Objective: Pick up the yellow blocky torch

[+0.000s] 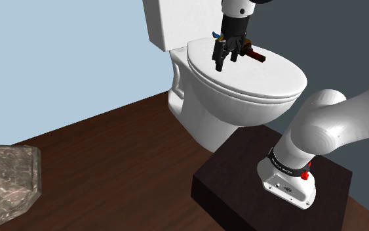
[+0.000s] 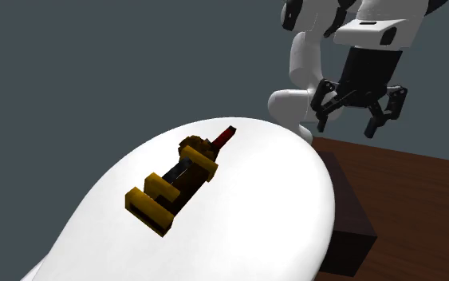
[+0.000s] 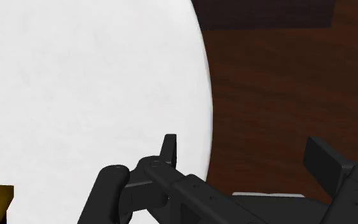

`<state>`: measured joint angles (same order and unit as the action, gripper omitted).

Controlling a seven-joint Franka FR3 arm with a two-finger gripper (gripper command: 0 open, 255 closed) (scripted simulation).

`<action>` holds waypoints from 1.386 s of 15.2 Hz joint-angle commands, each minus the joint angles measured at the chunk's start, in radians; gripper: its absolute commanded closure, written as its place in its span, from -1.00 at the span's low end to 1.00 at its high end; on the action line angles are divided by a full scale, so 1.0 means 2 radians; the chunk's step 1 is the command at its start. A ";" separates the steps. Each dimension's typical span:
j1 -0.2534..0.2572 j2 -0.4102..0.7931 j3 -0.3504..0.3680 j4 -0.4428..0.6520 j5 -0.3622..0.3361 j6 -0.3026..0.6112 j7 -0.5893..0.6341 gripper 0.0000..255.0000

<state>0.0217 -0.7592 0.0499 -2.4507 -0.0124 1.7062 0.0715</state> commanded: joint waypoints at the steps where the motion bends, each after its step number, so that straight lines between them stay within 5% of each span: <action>1: 0.000 0.000 0.000 0.000 0.000 0.000 0.000 -1.00; 21: -0.129 0.185 -0.090 0.130 -0.186 0.044 -0.044 -1.00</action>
<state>-0.2240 -0.4054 -0.1217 -2.2128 -0.3661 1.7969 -0.0106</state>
